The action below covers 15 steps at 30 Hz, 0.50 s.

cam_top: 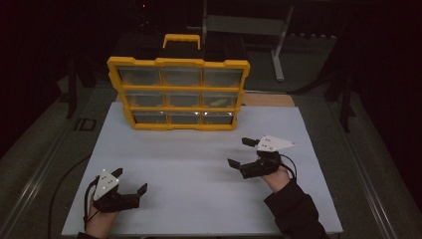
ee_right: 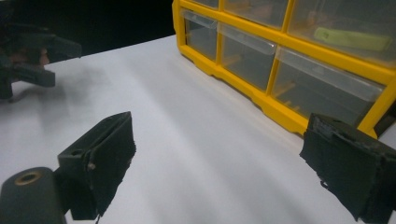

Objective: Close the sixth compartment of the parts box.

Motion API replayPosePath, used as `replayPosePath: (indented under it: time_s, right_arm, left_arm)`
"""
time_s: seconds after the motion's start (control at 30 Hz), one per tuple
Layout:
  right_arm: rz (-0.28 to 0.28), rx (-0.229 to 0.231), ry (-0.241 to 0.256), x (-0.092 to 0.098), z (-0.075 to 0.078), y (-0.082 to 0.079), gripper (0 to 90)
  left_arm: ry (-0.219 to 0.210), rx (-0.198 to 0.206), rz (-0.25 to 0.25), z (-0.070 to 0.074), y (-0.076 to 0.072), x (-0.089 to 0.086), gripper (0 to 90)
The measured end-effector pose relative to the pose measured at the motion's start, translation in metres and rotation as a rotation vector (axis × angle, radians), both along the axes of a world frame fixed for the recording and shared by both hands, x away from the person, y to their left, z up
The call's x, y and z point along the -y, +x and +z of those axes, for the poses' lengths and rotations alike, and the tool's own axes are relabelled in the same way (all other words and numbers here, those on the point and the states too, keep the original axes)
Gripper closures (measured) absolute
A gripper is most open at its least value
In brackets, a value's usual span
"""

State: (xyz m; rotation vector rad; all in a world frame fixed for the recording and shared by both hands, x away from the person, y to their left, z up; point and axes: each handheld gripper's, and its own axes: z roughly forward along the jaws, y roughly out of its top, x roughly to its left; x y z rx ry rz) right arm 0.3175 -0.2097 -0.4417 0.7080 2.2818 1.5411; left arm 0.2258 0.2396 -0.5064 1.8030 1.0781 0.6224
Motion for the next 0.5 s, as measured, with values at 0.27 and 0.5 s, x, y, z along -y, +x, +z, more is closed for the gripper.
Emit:
replayPosePath:
  time_s: [0.27,0.5]
  right_arm:
    - [-0.013,0.007,0.012,0.017,-0.009,-0.014,9.4]
    - [-0.029,-0.004,-0.004,0.032,-0.022,-0.027,9.5]
  left_arm:
    - [0.000,0.001,0.001,0.000,0.000,0.000,0.1]
    - [-0.002,0.000,-0.001,0.000,0.000,0.000,0.1]
